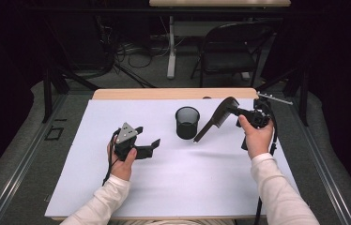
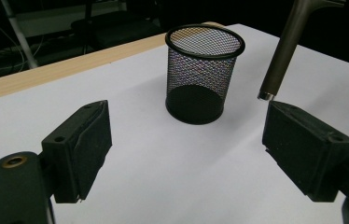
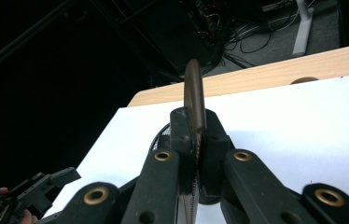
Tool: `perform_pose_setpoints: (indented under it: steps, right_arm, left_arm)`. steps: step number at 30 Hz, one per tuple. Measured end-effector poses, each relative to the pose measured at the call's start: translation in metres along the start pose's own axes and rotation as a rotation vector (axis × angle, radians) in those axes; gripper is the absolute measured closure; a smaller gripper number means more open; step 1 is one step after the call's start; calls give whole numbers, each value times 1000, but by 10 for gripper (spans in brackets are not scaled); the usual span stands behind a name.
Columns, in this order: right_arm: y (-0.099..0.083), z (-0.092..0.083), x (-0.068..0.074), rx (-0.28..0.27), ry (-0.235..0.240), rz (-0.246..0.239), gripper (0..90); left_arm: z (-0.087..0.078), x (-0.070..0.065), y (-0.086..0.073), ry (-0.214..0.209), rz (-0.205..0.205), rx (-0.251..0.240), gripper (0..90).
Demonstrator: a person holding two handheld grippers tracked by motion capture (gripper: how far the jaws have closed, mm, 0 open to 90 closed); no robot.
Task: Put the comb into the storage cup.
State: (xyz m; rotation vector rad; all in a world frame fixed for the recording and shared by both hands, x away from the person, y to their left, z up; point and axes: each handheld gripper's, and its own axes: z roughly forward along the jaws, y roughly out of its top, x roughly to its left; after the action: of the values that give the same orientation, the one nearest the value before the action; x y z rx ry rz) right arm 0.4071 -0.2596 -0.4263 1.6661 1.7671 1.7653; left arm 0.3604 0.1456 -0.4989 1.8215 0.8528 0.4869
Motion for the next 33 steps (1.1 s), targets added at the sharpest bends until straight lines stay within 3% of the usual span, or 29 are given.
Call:
perform_pose_setpoints:
  steps: [12,33]
  right_arm:
    - [21,5,4,0,-38,-25,871]
    - [41,3,11,-16,-72,-52,871]
  left_arm:
    - [-1,1,0,6,-9,-5,161]
    - [-3,3,0,7,-13,-13,161]
